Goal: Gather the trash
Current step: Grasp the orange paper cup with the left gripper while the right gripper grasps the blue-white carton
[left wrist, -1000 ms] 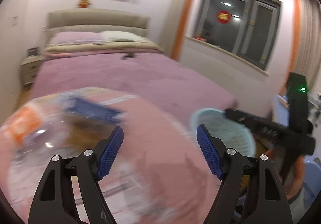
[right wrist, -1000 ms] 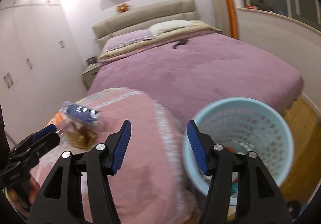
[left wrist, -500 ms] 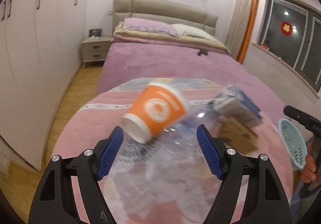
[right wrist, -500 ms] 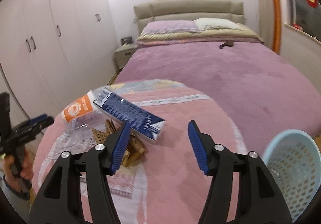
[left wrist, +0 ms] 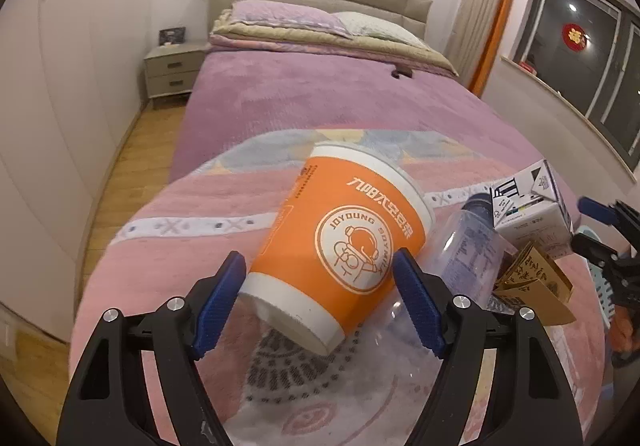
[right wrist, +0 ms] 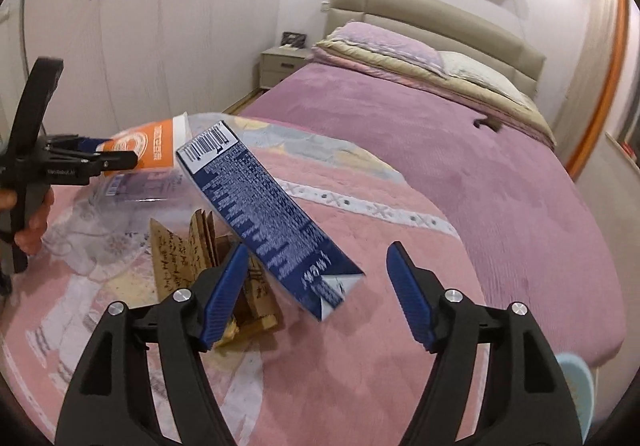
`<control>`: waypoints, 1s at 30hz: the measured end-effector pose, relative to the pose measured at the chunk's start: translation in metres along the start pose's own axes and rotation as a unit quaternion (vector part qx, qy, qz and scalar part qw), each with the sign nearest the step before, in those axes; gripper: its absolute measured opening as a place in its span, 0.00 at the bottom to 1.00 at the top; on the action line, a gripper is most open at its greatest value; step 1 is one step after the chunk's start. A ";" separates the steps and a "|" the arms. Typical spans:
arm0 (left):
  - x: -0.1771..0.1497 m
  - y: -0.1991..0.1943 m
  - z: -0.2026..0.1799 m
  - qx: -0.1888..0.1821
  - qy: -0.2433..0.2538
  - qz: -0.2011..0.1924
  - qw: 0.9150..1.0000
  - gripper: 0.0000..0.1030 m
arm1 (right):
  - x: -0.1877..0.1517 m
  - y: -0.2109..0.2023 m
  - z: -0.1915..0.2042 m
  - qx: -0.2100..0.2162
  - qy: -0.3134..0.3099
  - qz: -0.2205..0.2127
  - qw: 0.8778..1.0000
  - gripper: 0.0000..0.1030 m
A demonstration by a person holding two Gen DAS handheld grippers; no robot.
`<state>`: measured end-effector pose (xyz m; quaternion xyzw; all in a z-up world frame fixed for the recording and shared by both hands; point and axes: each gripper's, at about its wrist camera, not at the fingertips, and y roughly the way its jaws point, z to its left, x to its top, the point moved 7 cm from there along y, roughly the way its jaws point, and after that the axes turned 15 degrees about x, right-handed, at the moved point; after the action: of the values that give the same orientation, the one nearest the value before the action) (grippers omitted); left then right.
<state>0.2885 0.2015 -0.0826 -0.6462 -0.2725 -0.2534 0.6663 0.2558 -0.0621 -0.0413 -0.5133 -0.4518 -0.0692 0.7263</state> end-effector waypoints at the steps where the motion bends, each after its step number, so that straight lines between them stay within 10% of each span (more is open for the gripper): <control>1: 0.000 0.003 -0.001 -0.004 0.001 0.002 1.000 0.75 | 0.001 0.005 -0.001 0.004 -0.003 0.004 1.000 0.67; 8: -0.005 0.013 -0.008 -0.028 -0.002 0.013 1.000 0.77 | 0.004 0.033 -0.009 0.051 0.001 0.022 0.998 0.67; 17: -0.013 0.010 -0.021 -0.058 0.004 0.027 0.998 0.76 | -0.006 0.024 -0.003 0.116 0.061 0.033 0.991 0.41; 30: -0.026 -0.009 -0.020 -0.028 -0.023 0.020 0.999 0.61 | -0.019 0.010 0.002 0.081 0.116 0.003 0.990 0.34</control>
<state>0.2641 0.1810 -0.0944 -0.6760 -0.2676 -0.2326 0.6460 0.2491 -0.0627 -0.0620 -0.4424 -0.3667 -0.0894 0.8135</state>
